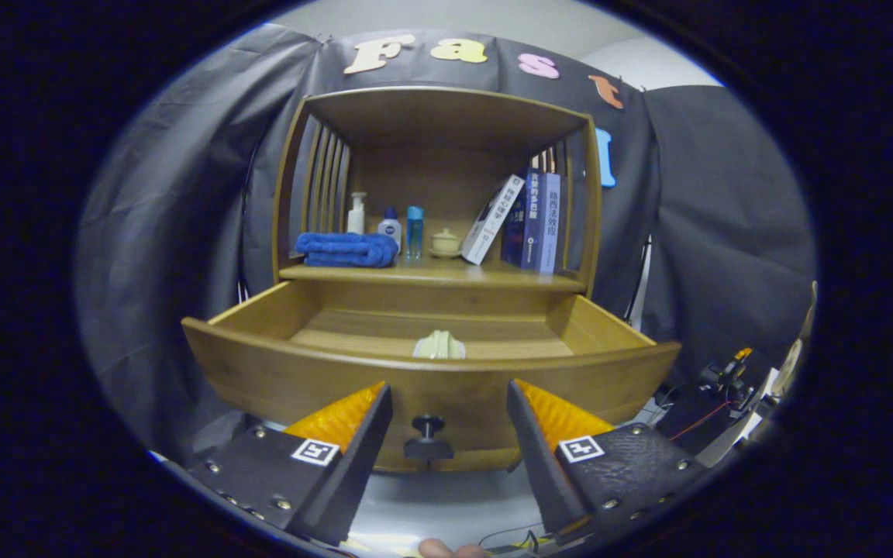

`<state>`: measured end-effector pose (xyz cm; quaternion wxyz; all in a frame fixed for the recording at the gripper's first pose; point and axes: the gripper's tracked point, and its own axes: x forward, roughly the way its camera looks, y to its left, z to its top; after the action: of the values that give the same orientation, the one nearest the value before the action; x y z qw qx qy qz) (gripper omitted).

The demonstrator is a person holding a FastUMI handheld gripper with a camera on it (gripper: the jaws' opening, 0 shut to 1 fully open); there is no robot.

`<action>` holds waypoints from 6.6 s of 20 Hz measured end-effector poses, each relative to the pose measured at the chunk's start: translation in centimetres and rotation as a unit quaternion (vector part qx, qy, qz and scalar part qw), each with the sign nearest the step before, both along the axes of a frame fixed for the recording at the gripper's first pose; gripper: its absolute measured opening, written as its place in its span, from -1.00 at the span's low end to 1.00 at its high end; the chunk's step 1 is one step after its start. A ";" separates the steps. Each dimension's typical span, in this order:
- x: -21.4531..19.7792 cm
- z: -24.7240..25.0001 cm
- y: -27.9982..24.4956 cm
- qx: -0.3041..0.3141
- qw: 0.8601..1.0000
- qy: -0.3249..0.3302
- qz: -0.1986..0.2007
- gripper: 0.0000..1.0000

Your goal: Pull open the drawer, take out the items inside it, and place them on the countertop above the cabinet.

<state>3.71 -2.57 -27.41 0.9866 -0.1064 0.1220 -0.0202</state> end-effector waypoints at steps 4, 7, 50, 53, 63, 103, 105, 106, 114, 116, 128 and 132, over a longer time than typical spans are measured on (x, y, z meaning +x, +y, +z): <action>1.8 2.1 0.2 0.009 1.000 0.001 -0.008 0.76; 4.0 2.0 0.0 0.011 1.000 0.017 -0.012 0.76; 12.8 3.6 5.1 0.021 0.984 0.178 0.024 -0.81; 13.2 6.9 5.5 0.023 0.988 0.149 0.026 -0.81; 19.8 9.1 5.8 -0.004 0.991 0.132 0.007 -0.81; 24.3 8.1 5.7 -0.018 0.998 0.051 0.007 0.97; 21.0 9.6 6.7 0.000 0.999 0.036 0.020 0.97; 19.1 10.3 6.9 0.011 0.999 0.030 0.022 0.96; 6.3 12.2 5.6 0.035 0.999 -0.025 0.007 0.96; 3.9 10.9 4.8 0.034 0.999 -0.028 -0.005 0.96; 0.3 0.2 0.3 0.073 0.996 -0.027 -0.034 0.97; 1.2 -3.1 -0.1 0.071 0.997 0.006 -0.035 0.96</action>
<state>4.88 -2.70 -30.53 0.9896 -0.0314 0.1327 -0.0455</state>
